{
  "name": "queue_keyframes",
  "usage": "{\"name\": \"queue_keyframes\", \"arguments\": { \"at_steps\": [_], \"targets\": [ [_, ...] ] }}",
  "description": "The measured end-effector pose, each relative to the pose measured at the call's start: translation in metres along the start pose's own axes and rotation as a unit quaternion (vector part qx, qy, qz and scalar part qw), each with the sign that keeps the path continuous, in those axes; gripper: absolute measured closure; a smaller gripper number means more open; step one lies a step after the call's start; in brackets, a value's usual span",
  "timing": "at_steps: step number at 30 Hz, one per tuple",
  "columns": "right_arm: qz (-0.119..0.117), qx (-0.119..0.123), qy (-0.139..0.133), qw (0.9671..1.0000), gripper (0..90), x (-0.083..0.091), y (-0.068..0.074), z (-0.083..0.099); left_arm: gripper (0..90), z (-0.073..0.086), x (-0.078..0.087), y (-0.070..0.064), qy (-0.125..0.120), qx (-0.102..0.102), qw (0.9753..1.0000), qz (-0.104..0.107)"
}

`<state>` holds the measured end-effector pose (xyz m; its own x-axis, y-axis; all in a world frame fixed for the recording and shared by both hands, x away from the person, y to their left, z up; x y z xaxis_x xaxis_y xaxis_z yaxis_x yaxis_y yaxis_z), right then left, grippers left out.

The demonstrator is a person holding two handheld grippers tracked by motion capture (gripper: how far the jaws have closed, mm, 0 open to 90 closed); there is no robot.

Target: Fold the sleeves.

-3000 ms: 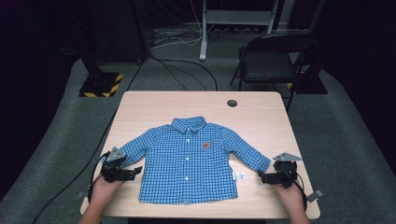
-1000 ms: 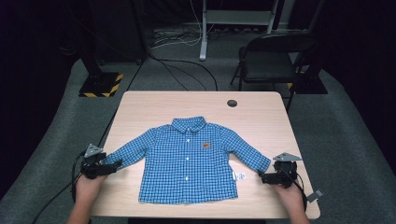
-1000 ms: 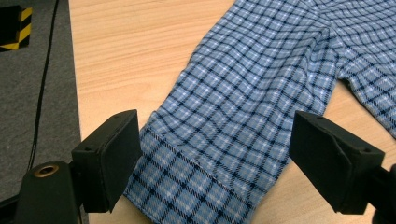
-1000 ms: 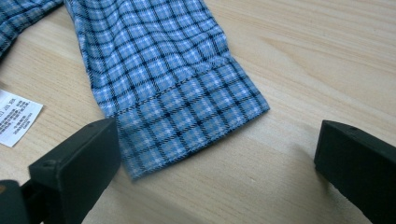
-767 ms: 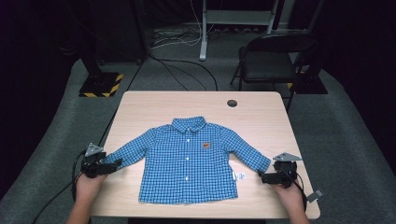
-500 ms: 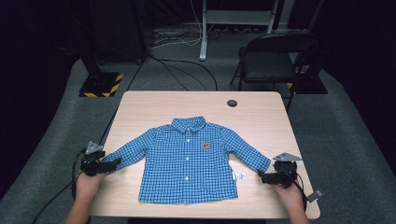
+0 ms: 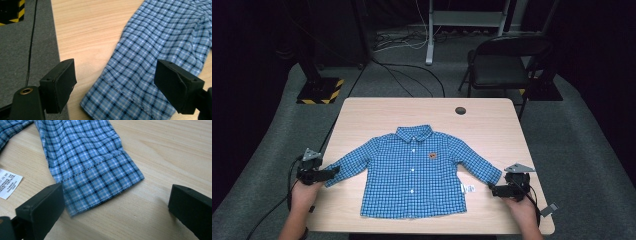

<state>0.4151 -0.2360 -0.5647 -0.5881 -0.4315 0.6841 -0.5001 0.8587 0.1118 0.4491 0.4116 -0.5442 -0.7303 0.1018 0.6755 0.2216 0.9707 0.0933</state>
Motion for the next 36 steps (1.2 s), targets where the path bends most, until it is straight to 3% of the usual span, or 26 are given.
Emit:
{"name": "queue_keyframes", "arguments": {
  "at_steps": [7,15,26,36],
  "targets": [
    [0.000,0.000,0.000,1.0000,0.0,0.000,0.000,0.000,18.7,0.001,-0.001,0.009,-0.005,0.018,0.9998,0.002],
    [0.000,0.000,0.000,1.0000,0.0,0.000,0.000,0.000,22.5,0.009,-0.003,0.010,0.002,0.010,0.9999,-0.005],
    [0.000,0.000,0.000,1.0000,0.0,0.000,0.000,0.000,26.9,0.012,0.007,0.015,-0.015,0.015,0.9998,-0.004],
    [0.000,0.000,0.000,1.0000,0.0,0.000,0.000,0.000,29.6,0.015,0.003,0.013,0.002,-0.003,0.9999,-0.010]
  ]
}}
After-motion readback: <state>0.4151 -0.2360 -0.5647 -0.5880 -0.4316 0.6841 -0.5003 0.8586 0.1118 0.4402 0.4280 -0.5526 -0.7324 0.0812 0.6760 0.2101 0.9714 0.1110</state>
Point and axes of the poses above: each handheld gripper's, and its own axes: x roughly backward along the jaws, z roughly out of its underside, y roughly to its left, the point moved 5 cm from there along -x, roughly forward along the jaws, and after that the axes turned 9 degrees about -z, right-handed, at the moved point
